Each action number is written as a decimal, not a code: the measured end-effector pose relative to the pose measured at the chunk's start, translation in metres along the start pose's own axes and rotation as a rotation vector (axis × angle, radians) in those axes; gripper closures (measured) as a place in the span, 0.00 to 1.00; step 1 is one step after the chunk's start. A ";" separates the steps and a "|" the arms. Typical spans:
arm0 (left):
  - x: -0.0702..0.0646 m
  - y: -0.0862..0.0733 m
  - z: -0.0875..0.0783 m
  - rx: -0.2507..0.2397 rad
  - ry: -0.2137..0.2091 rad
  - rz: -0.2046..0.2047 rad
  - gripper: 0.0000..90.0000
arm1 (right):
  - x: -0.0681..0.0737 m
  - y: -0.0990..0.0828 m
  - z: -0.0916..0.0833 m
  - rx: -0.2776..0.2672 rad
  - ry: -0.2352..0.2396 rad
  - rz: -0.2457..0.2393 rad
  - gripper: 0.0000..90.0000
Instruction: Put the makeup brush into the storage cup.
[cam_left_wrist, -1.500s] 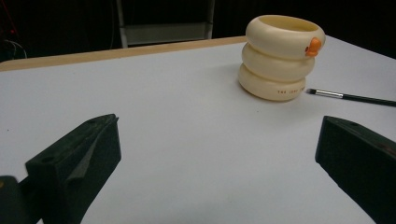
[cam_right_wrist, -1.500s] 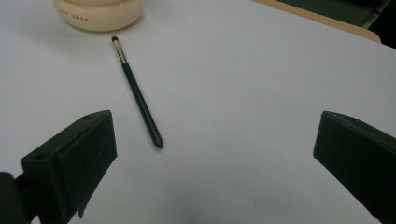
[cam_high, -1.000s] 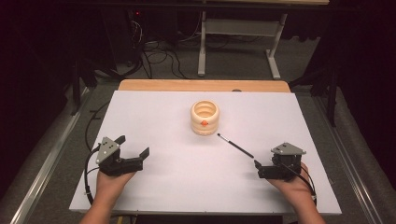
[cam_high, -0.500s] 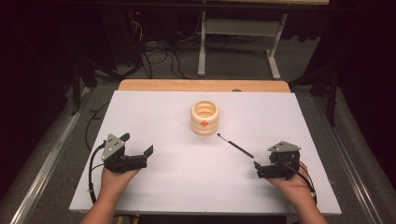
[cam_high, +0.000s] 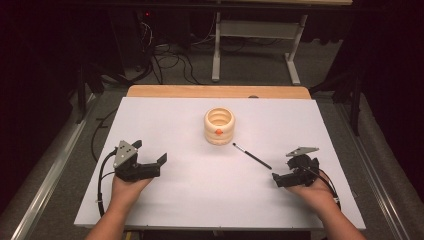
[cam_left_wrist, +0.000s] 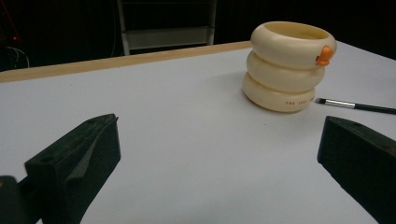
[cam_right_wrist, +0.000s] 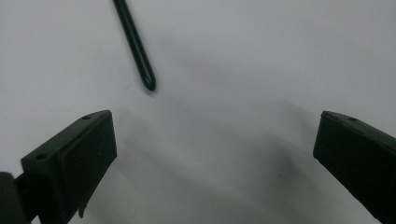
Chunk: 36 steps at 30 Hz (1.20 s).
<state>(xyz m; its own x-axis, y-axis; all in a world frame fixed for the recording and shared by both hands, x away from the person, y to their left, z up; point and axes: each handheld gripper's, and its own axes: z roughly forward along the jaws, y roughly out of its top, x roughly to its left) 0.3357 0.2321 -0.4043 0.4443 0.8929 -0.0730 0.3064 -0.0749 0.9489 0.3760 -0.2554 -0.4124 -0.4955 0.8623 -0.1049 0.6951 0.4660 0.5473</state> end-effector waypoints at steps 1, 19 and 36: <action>-0.001 0.000 0.001 -0.001 -0.004 0.001 0.00 | 0.000 0.000 0.000 0.000 0.000 0.000 0.01; -0.011 0.007 0.002 -0.016 -0.035 0.046 0.00 | -0.006 0.001 -0.008 0.090 0.026 -0.011 0.03; -0.014 0.000 -0.016 0.009 -0.022 0.089 0.00 | 0.010 0.018 -0.006 0.205 0.048 -0.144 0.10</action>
<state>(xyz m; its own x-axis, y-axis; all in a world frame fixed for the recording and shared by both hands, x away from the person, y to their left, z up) 0.3165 0.2270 -0.3987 0.4887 0.8724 0.0049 0.2722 -0.1578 0.9492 0.3800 -0.2393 -0.3985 -0.6181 0.7757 -0.1273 0.7040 0.6183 0.3494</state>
